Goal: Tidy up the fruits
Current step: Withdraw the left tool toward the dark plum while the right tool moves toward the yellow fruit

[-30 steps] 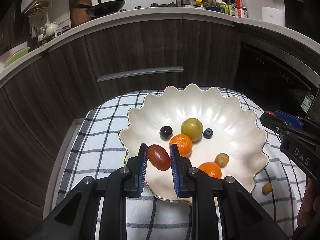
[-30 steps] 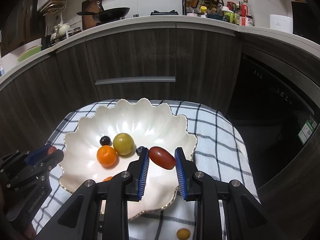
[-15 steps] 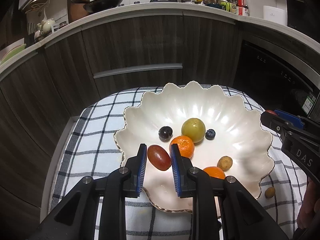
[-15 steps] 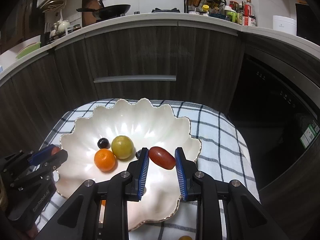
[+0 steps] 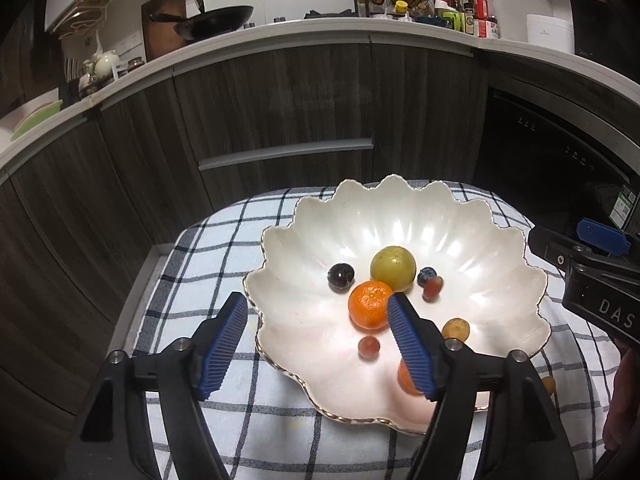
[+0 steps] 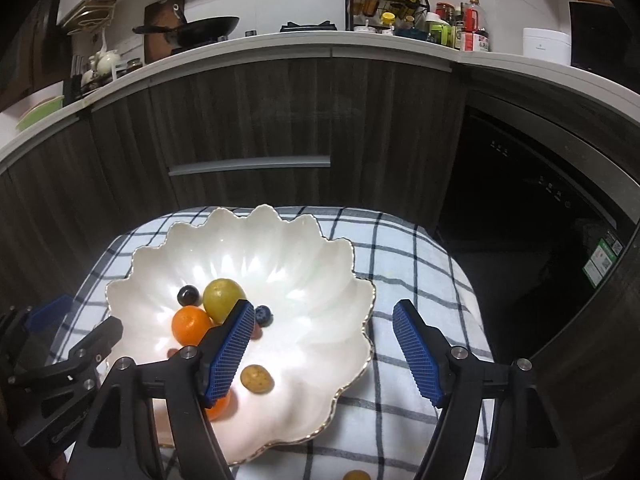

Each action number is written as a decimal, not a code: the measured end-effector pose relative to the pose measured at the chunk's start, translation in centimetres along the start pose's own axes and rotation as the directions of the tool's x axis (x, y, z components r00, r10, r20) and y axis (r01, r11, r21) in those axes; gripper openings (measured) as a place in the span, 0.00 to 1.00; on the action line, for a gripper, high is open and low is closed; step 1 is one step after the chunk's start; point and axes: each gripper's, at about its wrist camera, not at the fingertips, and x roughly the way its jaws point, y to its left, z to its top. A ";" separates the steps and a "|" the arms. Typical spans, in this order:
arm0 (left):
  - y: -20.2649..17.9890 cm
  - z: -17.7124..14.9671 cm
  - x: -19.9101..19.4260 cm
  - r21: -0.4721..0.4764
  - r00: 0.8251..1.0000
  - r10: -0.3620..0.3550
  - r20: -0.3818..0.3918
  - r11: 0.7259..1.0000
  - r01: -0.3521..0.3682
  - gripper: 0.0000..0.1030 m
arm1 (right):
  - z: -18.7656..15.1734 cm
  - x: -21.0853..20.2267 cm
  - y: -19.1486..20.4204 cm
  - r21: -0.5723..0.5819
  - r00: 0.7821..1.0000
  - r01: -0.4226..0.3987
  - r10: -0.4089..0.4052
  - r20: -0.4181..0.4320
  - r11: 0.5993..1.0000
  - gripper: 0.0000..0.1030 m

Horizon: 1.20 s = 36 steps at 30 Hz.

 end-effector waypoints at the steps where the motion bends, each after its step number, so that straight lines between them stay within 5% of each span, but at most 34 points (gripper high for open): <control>1: 0.0 0.1 -0.1 0.001 1.000 -0.001 0.001 1.000 0.001 0.71 | 0.0 -0.1 -0.1 0.002 1.000 0.001 -0.001 0.000 1.000 0.70; 36: -3.3 -2.5 -5.8 0.005 0.999 -0.043 0.025 0.999 0.043 0.75 | -3.2 -5.1 -3.9 0.032 0.999 0.038 -0.038 0.014 0.999 0.70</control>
